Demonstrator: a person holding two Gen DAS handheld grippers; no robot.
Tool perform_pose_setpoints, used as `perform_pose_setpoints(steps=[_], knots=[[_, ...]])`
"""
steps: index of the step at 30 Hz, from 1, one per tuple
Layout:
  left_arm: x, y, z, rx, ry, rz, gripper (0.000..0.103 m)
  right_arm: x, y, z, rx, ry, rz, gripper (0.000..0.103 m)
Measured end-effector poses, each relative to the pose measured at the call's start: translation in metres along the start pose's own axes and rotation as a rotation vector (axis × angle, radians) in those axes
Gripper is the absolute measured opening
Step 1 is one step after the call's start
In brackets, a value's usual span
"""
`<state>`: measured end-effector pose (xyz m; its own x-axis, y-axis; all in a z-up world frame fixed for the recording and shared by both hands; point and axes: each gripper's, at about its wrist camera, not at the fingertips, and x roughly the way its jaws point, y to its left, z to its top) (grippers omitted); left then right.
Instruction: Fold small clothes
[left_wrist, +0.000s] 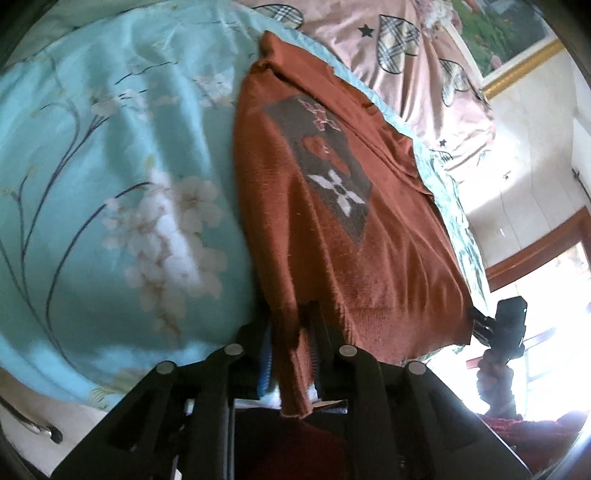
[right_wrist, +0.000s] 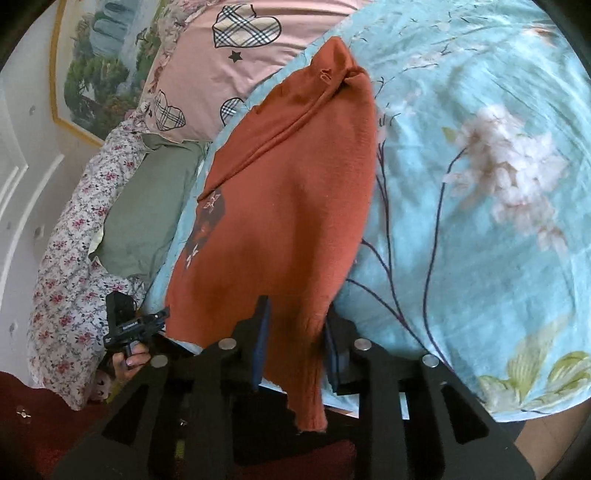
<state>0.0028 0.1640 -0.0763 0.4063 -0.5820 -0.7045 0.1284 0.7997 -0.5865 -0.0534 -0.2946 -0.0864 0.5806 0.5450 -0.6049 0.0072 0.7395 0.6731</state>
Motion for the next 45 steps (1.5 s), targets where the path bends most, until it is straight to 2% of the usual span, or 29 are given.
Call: perform_pose_setpoints(steps=[1, 2, 6, 8, 12, 16, 20, 22, 25, 30, 33, 37, 42, 45], knots=[[0.001, -0.004, 0.0, 0.017, -0.007, 0.008, 0.006, 0.0, 0.001, 0.0, -0.006, -0.001, -0.001, 0.012], [0.001, -0.007, 0.0, 0.032, -0.017, 0.015, 0.006, -0.001, 0.002, 0.0, -0.01, -0.007, 0.0, 0.008], [-0.03, -0.009, 0.002, 0.003, -0.151, 0.006, 0.006, -0.03, -0.009, 0.003, 0.045, -0.127, 0.059, 0.008], [-0.047, -0.003, 0.003, -0.023, -0.211, 0.014, 0.005, -0.036, -0.015, 0.005, 0.058, -0.143, 0.058, 0.007], [-0.054, 0.001, 0.007, -0.049, -0.231, -0.003, 0.005, -0.027, -0.004, 0.009, 0.015, -0.107, 0.069, 0.007], [-0.054, -0.017, 0.017, -0.019, -0.242, -0.023, 0.005, -0.03, 0.012, 0.024, -0.023, -0.138, 0.104, 0.007], [-0.06, -0.041, 0.051, 0.042, -0.291, -0.035, 0.005, -0.036, 0.025, 0.067, -0.054, -0.213, 0.135, 0.007], [-0.062, -0.052, 0.082, 0.06, -0.34, -0.045, 0.005, -0.034, 0.027, 0.094, -0.058, -0.247, 0.131, 0.008], [-0.059, -0.063, 0.121, 0.061, -0.388, -0.041, 0.005, -0.021, 0.03, 0.142, -0.07, -0.286, 0.085, 0.008], [-0.038, -0.082, 0.205, 0.094, -0.443, 0.024, 0.005, 0.006, 0.032, 0.218, -0.089, -0.308, 0.024, 0.008], [-0.016, -0.077, 0.25, 0.064, -0.432, 0.05, 0.005, 0.029, 0.033, 0.253, -0.131, -0.299, -0.038, 0.008], [0.026, -0.061, 0.299, 0.041, -0.376, 0.091, 0.005, 0.061, 0.016, 0.292, -0.103, -0.266, -0.081, 0.008], [0.071, -0.036, 0.329, 0.024, -0.319, 0.145, 0.005, 0.097, -0.004, 0.32, -0.075, -0.228, -0.111, 0.008], [0.098, -0.018, 0.344, -0.003, -0.287, 0.172, 0.006, 0.124, -0.015, 0.329, -0.062, -0.173, -0.152, 0.012]])
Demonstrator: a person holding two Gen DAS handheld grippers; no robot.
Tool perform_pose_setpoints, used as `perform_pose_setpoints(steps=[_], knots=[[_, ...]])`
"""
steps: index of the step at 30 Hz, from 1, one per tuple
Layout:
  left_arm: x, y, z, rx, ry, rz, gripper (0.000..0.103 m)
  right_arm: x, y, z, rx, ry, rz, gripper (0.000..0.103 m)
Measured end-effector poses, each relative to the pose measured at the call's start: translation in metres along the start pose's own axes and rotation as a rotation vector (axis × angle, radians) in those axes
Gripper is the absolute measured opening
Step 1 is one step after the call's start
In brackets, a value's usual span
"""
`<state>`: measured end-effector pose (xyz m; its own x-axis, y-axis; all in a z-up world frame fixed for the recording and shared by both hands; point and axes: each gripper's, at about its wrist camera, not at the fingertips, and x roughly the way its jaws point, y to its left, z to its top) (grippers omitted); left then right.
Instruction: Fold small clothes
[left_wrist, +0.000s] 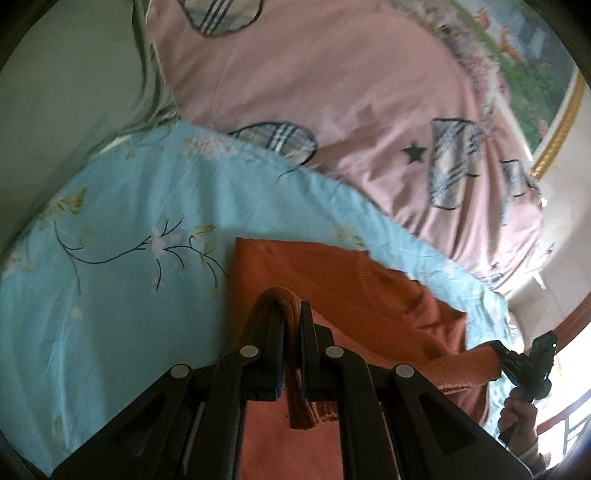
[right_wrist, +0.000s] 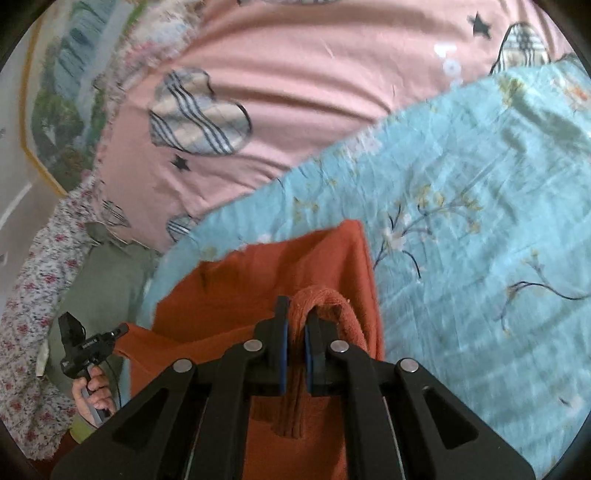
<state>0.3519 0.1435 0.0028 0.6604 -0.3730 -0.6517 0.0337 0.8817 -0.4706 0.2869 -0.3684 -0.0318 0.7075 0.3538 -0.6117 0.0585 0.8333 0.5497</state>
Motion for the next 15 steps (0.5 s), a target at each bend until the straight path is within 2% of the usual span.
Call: perform_pose_setpoints(steps=[2, 4, 5, 7, 9, 10, 11, 12, 13, 15], knots=[[0.022, 0.007, 0.003, -0.015, 0.043, 0.007, 0.008, 0.018, -0.007, 0.0, 0.004, 0.05, -0.064, 0.019], [0.037, 0.016, 0.001, -0.039, 0.088, 0.027, 0.015, 0.021, -0.011, -0.004, 0.019, 0.063, -0.106, 0.027], [0.039, 0.019, -0.005, -0.061, 0.107, 0.017, 0.017, 0.014, -0.011, -0.008, 0.03, 0.041, -0.117, 0.03], [0.028, 0.017, -0.017, -0.064, 0.091, -0.016, 0.034, -0.009, -0.005, -0.018, 0.019, -0.032, -0.144, 0.044], [0.009, 0.005, -0.036, -0.017, 0.069, -0.034, 0.041, -0.031, 0.009, -0.031, -0.029, -0.104, -0.125, 0.044], [0.003, -0.006, -0.049, 0.024, 0.068, -0.049, 0.041, -0.037, 0.02, -0.04, -0.064, -0.116, -0.08, 0.044], [-0.001, -0.015, -0.058, 0.049, 0.076, -0.06, 0.041, -0.034, 0.03, -0.047, -0.102, -0.087, -0.03, 0.044], [0.001, -0.027, -0.071, 0.086, 0.105, -0.085, 0.041, -0.024, 0.041, -0.055, -0.148, -0.021, 0.018, 0.044], [0.007, -0.04, -0.084, 0.127, 0.153, -0.106, 0.041, -0.012, 0.052, -0.064, -0.192, 0.048, 0.048, 0.044], [0.023, -0.061, -0.099, 0.195, 0.226, -0.094, 0.041, 0.015, 0.074, -0.083, -0.295, 0.175, 0.073, 0.044]])
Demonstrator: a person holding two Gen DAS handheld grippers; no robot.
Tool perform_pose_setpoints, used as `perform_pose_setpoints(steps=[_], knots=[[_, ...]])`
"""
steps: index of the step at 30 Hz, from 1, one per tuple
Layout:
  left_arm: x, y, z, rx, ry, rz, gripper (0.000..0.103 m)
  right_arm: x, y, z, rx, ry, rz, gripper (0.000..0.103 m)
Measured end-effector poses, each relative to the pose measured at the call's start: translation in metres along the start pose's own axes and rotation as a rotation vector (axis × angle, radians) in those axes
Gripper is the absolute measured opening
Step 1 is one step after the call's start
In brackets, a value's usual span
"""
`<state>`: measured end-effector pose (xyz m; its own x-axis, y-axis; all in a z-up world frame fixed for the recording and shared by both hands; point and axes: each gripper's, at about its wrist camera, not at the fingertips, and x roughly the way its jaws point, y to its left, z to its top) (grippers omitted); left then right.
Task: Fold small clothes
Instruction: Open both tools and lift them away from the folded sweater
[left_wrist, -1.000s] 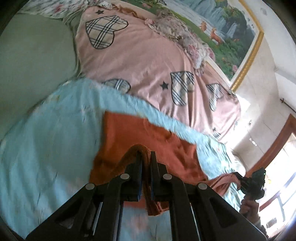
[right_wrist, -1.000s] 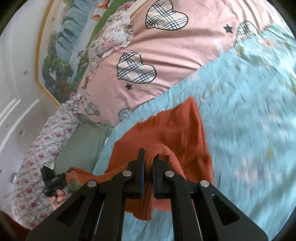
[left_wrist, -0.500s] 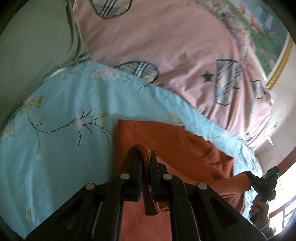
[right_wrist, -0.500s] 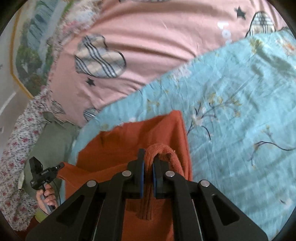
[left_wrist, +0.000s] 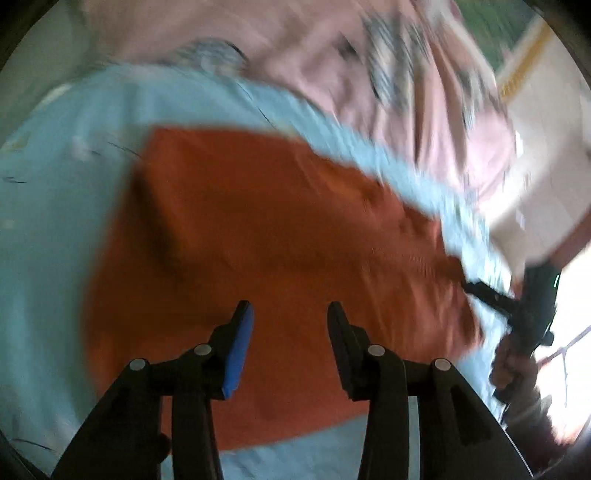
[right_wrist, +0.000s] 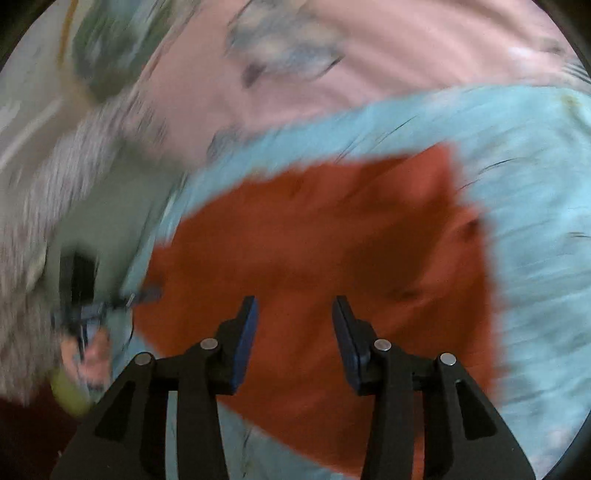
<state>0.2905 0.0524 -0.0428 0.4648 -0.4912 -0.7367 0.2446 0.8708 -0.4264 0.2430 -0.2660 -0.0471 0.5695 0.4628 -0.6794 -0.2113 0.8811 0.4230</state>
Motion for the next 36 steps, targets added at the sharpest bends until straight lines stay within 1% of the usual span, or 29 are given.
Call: perform_pose_setpoints(steps=[1, 3, 4, 6, 8, 9, 10, 11, 12, 13, 14, 15, 16, 17, 18, 20, 22, 24, 25, 26, 28, 30, 32, 35, 36], knots=[[0.014, -0.009, -0.002, 0.027, 0.036, 0.022, 0.041, 0.014, 0.009, -0.002, -0.051, 0.049, -0.011, 0.044], [0.031, -0.017, 0.003, 0.065, 0.058, 0.092, 0.041, 0.035, 0.013, 0.0, -0.106, 0.118, -0.063, 0.044], [0.037, -0.018, 0.009, 0.072, 0.065, 0.111, 0.04, 0.045, 0.009, 0.004, -0.114, 0.149, -0.092, 0.042], [0.045, -0.015, 0.026, 0.069, 0.074, 0.132, 0.037, 0.053, -0.004, 0.018, -0.107, 0.161, -0.125, 0.041], [0.051, -0.005, 0.053, 0.047, 0.065, 0.176, 0.032, 0.054, -0.017, 0.041, -0.104, 0.119, -0.221, 0.04], [0.052, 0.001, 0.067, 0.03, 0.054, 0.189, 0.03, 0.049, -0.025, 0.055, -0.087, 0.073, -0.267, 0.04], [0.053, 0.008, 0.08, 0.011, 0.038, 0.197, 0.03, 0.042, -0.033, 0.067, -0.063, 0.017, -0.308, 0.042], [0.051, 0.015, 0.094, -0.011, 0.012, 0.214, 0.031, 0.034, -0.041, 0.078, -0.031, -0.05, -0.354, 0.042], [0.046, 0.024, 0.11, -0.034, -0.039, 0.261, 0.034, 0.024, -0.048, 0.086, 0.012, -0.117, -0.386, 0.042], [0.043, 0.028, 0.118, -0.046, -0.071, 0.289, 0.038, 0.015, -0.054, 0.09, 0.052, -0.163, -0.392, 0.042], [0.034, 0.037, 0.128, -0.071, -0.134, 0.324, 0.04, 0.007, -0.06, 0.093, 0.097, -0.195, -0.385, 0.042], [0.027, 0.043, 0.133, -0.092, -0.173, 0.348, 0.045, 0.001, -0.064, 0.093, 0.137, -0.215, -0.369, 0.042], [0.02, 0.05, 0.136, -0.122, -0.198, 0.37, 0.047, -0.004, -0.064, 0.091, 0.16, -0.232, -0.359, 0.043], [0.015, 0.055, 0.137, -0.145, -0.21, 0.373, 0.047, -0.007, -0.062, 0.088, 0.167, -0.241, -0.355, 0.043], [0.008, 0.064, 0.133, -0.19, -0.22, 0.349, 0.047, -0.013, -0.059, 0.08, 0.168, -0.251, -0.345, 0.045], [-0.001, 0.071, 0.122, -0.22, -0.219, 0.319, 0.047, -0.02, -0.047, 0.064, 0.168, -0.263, -0.334, 0.05], [-0.009, 0.067, 0.098, -0.202, -0.206, 0.34, 0.047, -0.034, -0.043, 0.048, 0.162, -0.298, -0.336, 0.058], [-0.02, 0.064, 0.073, -0.206, -0.195, 0.342, 0.047, -0.045, -0.045, 0.037, 0.181, -0.341, -0.368, 0.062], [-0.028, 0.063, 0.06, -0.216, -0.196, 0.328, 0.047, -0.053, -0.05, 0.033, 0.2, -0.368, -0.387, 0.063], [-0.035, 0.06, 0.046, -0.234, -0.194, 0.31, 0.047, -0.061, -0.056, 0.031, 0.218, -0.377, -0.401, 0.063], [-0.054, 0.053, 0.018, -0.268, -0.209, 0.265, 0.048, -0.068, -0.069, 0.035, 0.251, -0.362, -0.422, 0.064], [-0.072, 0.044, -0.009, -0.304, -0.228, 0.217, 0.05, -0.074, -0.077, 0.035, 0.277, -0.339, -0.419, 0.064], [-0.082, 0.035, -0.027, -0.323, -0.243, 0.188, 0.051, -0.079, -0.072, 0.03, 0.268, -0.326, -0.418, 0.064], [-0.095, 0.02, -0.053, -0.341, -0.255, 0.139, 0.058, -0.082, -0.056, 0.016, 0.246, -0.301, -0.383, 0.064], [-0.098, 0.015, -0.062, -0.343, -0.252, 0.124, 0.061, -0.08, -0.049, 0.01, 0.244, -0.282, -0.36, 0.064]])
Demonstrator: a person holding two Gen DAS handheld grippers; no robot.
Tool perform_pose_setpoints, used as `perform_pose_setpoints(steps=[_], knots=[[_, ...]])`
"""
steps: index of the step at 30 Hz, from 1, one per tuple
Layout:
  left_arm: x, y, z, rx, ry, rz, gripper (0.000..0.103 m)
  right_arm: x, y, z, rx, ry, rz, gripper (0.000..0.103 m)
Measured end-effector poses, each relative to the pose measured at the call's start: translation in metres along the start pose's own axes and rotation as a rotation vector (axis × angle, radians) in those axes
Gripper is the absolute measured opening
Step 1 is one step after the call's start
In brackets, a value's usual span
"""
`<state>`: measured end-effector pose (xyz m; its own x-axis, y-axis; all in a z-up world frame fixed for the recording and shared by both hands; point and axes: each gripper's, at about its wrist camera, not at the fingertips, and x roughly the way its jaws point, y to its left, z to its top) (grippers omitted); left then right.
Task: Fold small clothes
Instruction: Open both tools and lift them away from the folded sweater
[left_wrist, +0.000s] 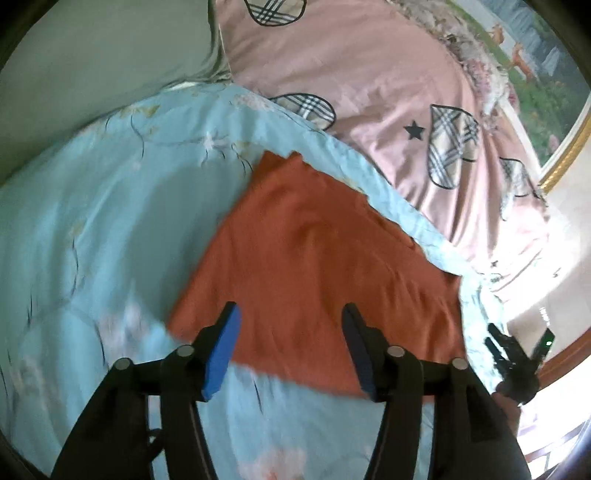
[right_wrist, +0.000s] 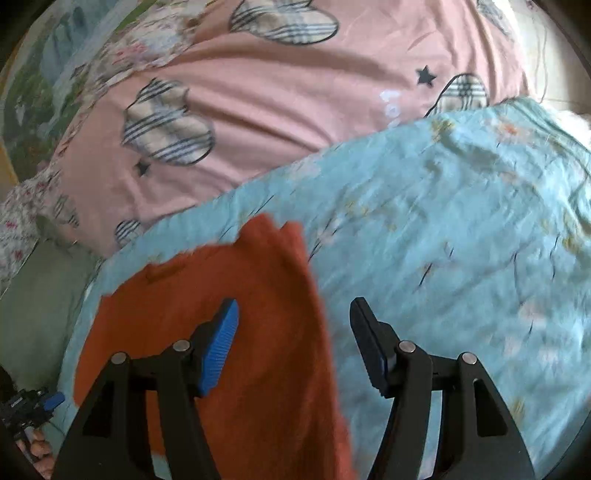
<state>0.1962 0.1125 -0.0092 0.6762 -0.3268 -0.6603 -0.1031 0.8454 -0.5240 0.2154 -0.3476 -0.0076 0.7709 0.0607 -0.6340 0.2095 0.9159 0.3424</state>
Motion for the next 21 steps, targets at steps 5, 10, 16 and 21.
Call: perform_pose_setpoints(steps=[5, 10, 16, 21], knots=[[-0.002, -0.006, -0.03, 0.001, 0.054, -0.031, 0.063, -0.013, 0.028, -0.044, -0.035, 0.1, 0.094, 0.065], [0.001, -0.006, -0.055, -0.024, 0.102, -0.051, 0.065, -0.025, 0.058, -0.085, -0.099, 0.189, 0.157, 0.069], [0.001, -0.009, -0.064, -0.023, 0.115, -0.053, 0.073, -0.039, 0.077, -0.109, -0.112, 0.22, 0.214, 0.072], [0.004, -0.005, -0.06, -0.05, 0.119, -0.059, 0.075, -0.043, 0.077, -0.115, -0.097, 0.23, 0.223, 0.073]])
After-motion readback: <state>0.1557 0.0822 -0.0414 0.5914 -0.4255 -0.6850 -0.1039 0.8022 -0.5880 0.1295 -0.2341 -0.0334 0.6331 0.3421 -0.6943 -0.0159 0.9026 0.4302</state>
